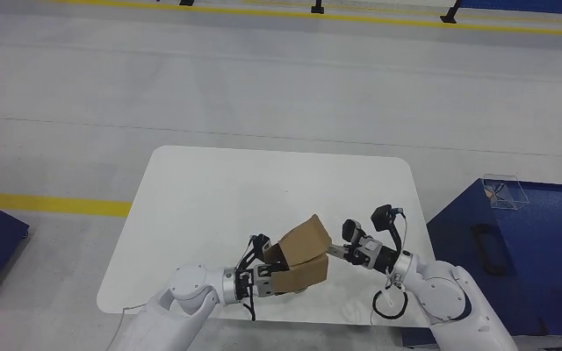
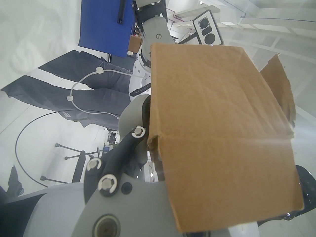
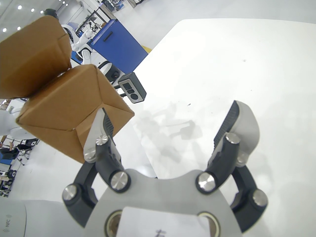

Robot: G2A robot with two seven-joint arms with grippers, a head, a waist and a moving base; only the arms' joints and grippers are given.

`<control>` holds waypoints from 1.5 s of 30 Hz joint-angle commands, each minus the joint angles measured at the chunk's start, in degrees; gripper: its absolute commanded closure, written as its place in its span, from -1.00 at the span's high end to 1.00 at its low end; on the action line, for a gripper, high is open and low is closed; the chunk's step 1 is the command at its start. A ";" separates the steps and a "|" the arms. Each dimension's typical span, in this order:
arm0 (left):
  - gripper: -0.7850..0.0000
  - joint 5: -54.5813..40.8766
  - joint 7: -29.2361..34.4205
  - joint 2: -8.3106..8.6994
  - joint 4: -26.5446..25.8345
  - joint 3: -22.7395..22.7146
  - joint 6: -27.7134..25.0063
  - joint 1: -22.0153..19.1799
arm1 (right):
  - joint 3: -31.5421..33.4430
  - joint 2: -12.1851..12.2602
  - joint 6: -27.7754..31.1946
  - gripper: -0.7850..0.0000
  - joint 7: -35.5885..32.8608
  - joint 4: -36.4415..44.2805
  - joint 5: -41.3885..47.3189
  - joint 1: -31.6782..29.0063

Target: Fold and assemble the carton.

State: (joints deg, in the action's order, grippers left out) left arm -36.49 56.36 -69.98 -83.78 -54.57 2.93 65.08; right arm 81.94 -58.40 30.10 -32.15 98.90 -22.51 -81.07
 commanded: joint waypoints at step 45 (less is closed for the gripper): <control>-1.00 -23.34 -35.07 -3.12 -14.04 2.23 22.09 4.46 | 19.43 0.90 -4.40 1.00 18.53 0.21 -5.37 -9.56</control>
State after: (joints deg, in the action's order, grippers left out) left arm -53.74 28.93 -72.68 -95.24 -52.40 23.49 68.15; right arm 101.37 -57.51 25.70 -13.62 99.11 -27.88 -90.63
